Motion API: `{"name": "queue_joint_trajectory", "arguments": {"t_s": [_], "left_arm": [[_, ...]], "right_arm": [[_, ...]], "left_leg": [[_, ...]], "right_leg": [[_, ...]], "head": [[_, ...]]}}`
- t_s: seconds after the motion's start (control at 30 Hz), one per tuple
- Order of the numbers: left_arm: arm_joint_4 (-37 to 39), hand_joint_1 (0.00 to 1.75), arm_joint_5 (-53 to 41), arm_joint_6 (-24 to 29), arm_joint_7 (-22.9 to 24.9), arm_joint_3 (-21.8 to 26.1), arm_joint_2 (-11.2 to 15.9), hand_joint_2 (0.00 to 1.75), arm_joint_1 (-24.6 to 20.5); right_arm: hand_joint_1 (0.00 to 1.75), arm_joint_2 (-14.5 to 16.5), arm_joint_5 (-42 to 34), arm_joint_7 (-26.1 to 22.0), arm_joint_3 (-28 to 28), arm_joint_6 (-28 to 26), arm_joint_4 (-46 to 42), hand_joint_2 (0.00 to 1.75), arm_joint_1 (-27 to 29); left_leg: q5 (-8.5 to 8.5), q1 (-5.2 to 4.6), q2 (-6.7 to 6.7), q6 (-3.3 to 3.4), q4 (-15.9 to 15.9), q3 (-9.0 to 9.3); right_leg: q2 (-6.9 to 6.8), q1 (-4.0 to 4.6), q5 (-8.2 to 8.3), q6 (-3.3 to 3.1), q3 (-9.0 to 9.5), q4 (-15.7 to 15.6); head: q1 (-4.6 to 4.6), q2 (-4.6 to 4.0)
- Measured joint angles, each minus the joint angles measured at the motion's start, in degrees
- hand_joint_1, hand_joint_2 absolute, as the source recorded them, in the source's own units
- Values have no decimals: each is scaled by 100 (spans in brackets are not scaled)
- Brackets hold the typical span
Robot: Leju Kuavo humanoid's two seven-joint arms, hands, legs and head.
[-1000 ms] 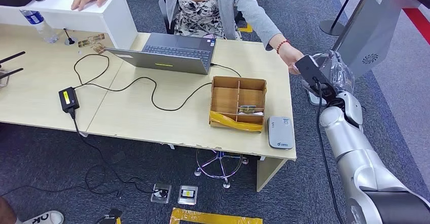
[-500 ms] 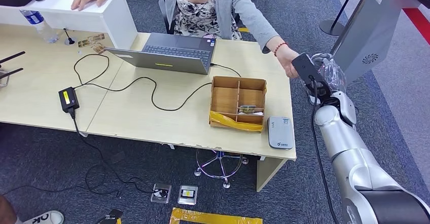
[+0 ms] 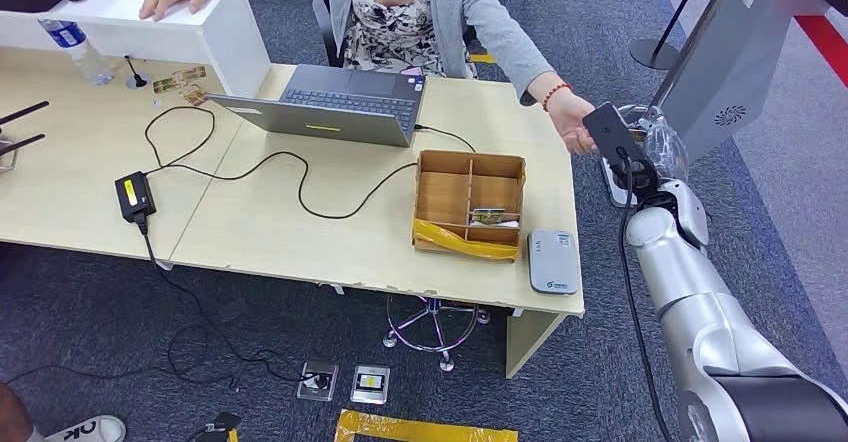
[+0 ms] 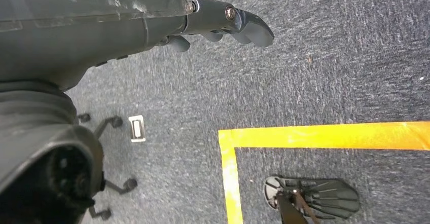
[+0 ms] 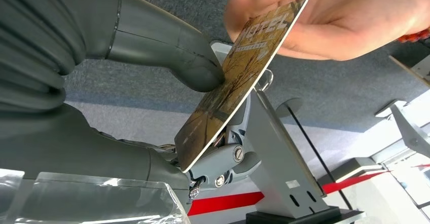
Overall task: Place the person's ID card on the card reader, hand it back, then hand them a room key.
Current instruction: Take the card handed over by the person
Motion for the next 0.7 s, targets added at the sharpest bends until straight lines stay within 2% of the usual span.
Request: {"name": "queue_joint_trajectory", "arguments": {"t_s": [0.23,0.37,0.7], "left_arm": [[1,0,1,11,7,2,20,0,-7],[2,0,12,5,42,2,113,0,7],[2,0,66,2,13,2,117,0,40]], "right_arm": [[175,-16,-36,-24,0,2,-1,175,0],[175,-92,-189,-162,0,5,-105,175,-14],[175,-238,-149,-238,3,-22,-226,175,69]], "left_leg": [[-2,0,2,-2,0,1],[-2,0,4,-3,0,1],[-3,0,4,-4,0,3]], "right_leg": [[5,0,0,0,0,0],[6,0,0,0,0,0],[6,0,0,0,-1,-1]], "head": [[-2,0],[1,0],[-1,0]]}}
